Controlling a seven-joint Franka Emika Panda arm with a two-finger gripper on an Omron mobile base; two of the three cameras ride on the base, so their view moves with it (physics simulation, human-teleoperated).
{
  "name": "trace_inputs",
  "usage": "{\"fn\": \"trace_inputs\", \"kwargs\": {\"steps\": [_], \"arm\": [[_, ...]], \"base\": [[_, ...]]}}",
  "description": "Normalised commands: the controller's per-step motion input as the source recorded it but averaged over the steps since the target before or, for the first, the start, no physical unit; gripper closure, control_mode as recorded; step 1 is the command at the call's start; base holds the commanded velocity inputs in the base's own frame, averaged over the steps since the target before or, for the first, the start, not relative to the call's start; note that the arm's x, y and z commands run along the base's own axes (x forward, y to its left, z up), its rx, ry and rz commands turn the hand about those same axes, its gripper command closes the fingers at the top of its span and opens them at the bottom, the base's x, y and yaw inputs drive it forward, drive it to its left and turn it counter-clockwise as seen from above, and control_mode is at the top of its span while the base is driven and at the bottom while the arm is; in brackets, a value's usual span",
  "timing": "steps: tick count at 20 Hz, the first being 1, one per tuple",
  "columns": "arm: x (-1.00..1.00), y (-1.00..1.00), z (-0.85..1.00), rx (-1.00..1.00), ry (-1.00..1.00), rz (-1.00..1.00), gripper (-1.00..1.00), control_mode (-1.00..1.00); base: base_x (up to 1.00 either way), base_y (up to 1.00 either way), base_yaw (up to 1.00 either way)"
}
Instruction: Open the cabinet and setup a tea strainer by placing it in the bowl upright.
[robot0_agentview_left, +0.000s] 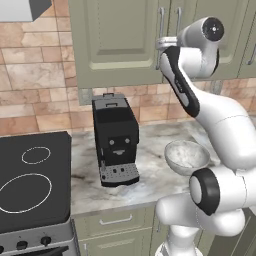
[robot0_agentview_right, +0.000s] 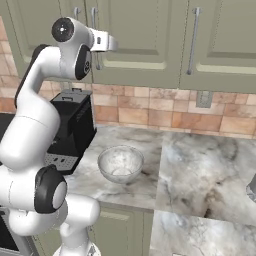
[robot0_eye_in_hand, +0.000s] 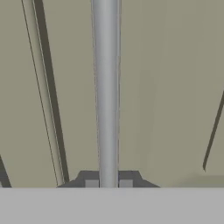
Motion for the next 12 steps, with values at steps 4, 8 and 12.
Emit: {"fn": "trace_inputs", "kwargs": {"steps": [4,8,12], "arm": [[-0.10,-0.24,0.00,0.00,0.08,-0.01,1.00,-1.00],[-0.18,-0.60,0.00,0.00,0.06,0.00,1.00,-1.00],[-0.41,-0.54,0.00,0.00,0.03,0.00,1.00,-1.00]], "base": [[0.00,0.00,0.00],[0.00,0.00,0.00],[0.00,0.00,0.00]]}}
